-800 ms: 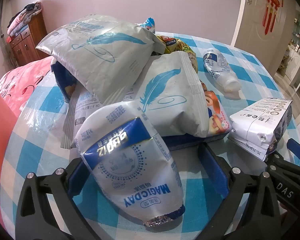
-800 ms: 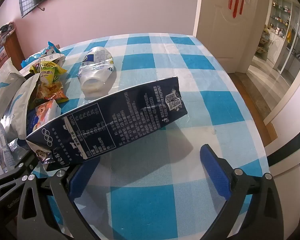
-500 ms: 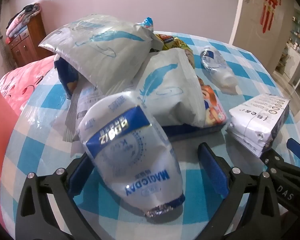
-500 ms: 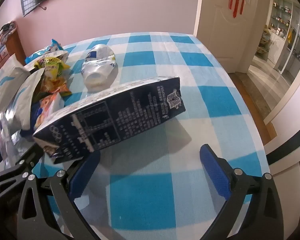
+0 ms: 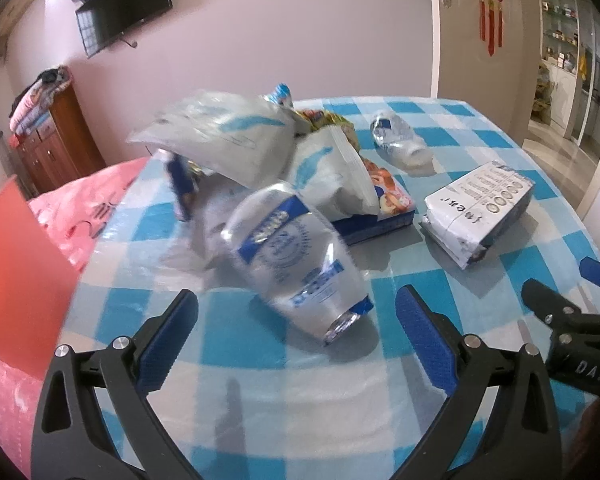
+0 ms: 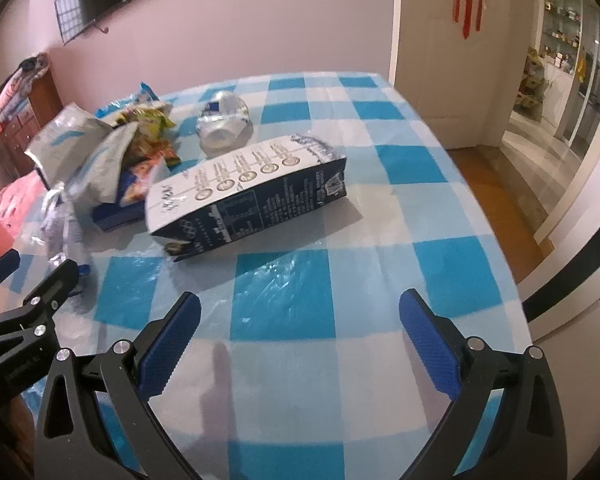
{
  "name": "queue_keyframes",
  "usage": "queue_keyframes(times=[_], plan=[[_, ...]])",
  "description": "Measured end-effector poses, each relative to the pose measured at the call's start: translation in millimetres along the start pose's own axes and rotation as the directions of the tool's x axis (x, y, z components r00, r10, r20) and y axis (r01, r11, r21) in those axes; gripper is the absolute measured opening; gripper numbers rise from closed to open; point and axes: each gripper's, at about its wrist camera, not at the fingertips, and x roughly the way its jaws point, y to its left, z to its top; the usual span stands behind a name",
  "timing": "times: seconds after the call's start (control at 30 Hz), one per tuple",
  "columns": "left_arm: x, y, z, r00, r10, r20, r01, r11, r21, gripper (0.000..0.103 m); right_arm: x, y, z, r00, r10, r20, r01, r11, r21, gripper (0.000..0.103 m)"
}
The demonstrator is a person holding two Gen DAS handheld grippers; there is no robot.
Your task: Collect trash
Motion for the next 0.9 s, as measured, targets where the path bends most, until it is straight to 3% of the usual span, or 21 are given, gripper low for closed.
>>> queue_keyframes(times=[0.4, 0.9], plan=[[-60, 34, -6, 0.995, -0.001, 0.099, 0.005, 0.999, -0.037, 0.099, -80, 15, -2, 0.983, 0.034, 0.183, -0.033, 0.999, -0.008, 0.098], [-101, 54, -10, 0.985, -0.015, 0.172, 0.028, 0.997, -0.069, 0.099, -134, 42, -8, 0.964, 0.059, 0.260, -0.040, 0.996, -0.076, 0.098]])
